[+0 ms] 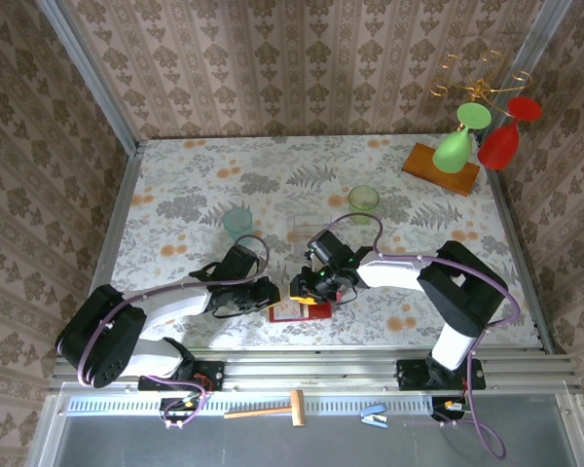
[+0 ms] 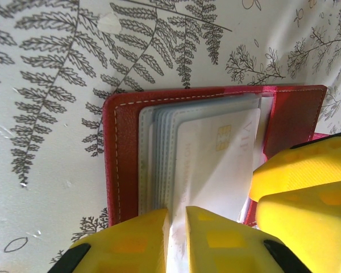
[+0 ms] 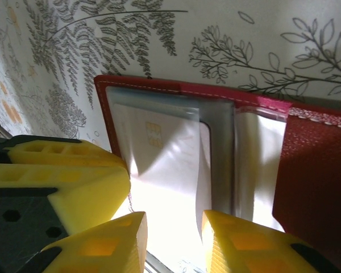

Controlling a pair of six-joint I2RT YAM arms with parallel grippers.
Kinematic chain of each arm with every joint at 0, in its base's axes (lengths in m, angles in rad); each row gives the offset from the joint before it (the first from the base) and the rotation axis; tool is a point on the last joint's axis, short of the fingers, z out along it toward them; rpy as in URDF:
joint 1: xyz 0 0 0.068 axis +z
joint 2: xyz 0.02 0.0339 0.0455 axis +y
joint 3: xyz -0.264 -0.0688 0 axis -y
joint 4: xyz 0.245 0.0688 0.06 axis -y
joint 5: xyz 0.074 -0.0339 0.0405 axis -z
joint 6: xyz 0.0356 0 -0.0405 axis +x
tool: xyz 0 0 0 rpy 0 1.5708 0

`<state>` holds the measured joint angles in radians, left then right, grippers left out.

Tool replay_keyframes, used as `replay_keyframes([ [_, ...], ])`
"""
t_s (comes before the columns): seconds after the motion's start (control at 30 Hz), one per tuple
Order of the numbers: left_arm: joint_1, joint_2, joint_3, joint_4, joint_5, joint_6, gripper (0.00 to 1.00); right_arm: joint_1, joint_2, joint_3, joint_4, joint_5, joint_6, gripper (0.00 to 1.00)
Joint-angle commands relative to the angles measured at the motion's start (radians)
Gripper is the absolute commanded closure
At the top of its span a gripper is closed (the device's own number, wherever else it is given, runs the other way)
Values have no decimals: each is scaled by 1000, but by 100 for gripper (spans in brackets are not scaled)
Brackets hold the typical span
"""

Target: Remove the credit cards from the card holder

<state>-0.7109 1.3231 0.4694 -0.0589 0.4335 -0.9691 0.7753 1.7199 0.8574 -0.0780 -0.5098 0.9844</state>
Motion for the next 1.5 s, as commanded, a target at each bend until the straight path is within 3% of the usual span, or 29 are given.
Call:
replay_keyframes([
  [0.0, 7, 10, -17, -25, -16, -3, 82, 6, 14, -2, -17, -11, 4, 67],
  [0.43, 11, -4, -16, -27, -14, -5, 81, 8, -31, 23, -138, 75, -46, 67],
  [0.97, 8, -53, -26, -30, -18, -36, 67, 21, -37, -2, -41, -36, -6, 64],
  [1.47, 7, -16, -37, -20, -16, -31, 67, 38, 16, 4, -43, -47, -7, 62],
])
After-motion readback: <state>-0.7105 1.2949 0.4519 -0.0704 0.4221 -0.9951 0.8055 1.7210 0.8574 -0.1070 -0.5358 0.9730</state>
